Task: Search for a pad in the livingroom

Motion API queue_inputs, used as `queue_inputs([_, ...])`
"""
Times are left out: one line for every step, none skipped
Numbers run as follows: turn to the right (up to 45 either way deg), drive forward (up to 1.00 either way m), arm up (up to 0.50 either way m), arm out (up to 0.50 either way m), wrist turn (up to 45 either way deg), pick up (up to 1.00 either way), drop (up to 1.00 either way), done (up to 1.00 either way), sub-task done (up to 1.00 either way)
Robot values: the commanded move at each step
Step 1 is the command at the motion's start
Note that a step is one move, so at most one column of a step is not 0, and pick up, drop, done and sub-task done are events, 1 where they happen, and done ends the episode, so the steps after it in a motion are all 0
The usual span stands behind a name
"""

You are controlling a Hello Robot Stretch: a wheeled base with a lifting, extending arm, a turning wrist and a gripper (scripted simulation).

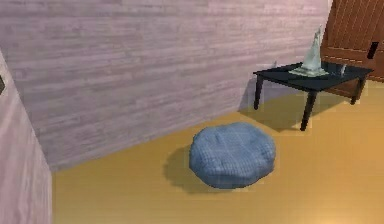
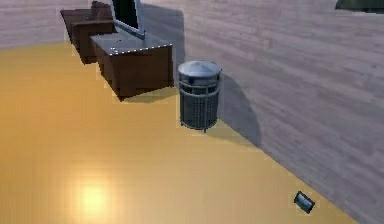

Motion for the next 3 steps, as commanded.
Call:
queue_inputs([-3.0,0.00,0.00,0.00,0.0,0.00,0.00,0.00,0.00])
queue_inputs([0.0,0.70,0.00,0.00,0.0,0.00,0.00,0.00,0.00])
queue_inputs([24.0,0.00,0.00,0.00,0.0,0.00,0.00,0.00,0.00])
